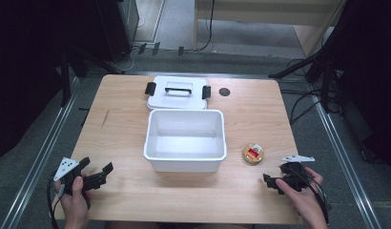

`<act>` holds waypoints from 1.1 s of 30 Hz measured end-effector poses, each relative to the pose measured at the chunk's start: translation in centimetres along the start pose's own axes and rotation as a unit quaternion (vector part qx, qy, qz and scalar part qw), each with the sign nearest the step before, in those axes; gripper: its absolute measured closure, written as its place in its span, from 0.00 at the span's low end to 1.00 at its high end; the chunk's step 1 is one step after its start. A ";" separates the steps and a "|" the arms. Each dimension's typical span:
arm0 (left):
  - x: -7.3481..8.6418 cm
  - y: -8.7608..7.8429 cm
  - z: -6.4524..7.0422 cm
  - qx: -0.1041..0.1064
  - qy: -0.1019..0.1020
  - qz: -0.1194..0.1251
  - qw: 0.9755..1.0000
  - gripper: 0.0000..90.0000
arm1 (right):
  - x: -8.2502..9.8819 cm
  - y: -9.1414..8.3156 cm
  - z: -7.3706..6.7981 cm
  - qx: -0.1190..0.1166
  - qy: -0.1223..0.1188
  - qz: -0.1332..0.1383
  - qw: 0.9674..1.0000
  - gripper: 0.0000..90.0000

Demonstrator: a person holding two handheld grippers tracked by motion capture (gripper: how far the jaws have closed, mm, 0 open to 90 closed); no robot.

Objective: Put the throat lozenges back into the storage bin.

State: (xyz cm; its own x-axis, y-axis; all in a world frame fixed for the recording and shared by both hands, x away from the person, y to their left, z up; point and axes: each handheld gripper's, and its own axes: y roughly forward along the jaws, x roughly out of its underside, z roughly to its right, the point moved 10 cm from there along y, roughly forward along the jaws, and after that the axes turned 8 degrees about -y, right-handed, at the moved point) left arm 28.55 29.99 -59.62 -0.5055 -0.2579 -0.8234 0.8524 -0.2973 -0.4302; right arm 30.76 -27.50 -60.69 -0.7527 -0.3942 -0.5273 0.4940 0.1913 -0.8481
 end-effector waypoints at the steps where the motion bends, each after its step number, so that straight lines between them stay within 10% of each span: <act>1: 0.0 0.0 0.0 0.001 0.000 -0.001 1.000 0.00 | 0.0 0.2 -0.2 0.000 -0.008 -0.013 1.000 0.15; 9: 0.0 0.0 0.0 0.002 -0.001 -0.001 1.000 0.00 | -0.6 0.6 -2.5 -0.041 -0.034 -0.106 0.993 0.06; 13: 0.0 0.0 0.0 0.003 -0.001 -0.002 1.000 0.00 | -1.1 1.1 -3.5 -0.046 -0.060 -0.180 0.981 0.02; 33: 0.0 0.1 -0.1 0.006 -0.004 -0.002 1.000 0.00 | -6.9 3.5 -3.4 -0.008 -0.042 -0.208 0.977 0.08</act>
State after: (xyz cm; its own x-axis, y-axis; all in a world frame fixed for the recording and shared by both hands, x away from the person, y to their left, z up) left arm 28.63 30.04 -59.64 -0.5099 -0.2639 -0.8187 0.8487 -0.3097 -0.4288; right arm 36.22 -21.09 -60.19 -0.8477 -0.5138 -0.1321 0.1467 0.0122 -0.9891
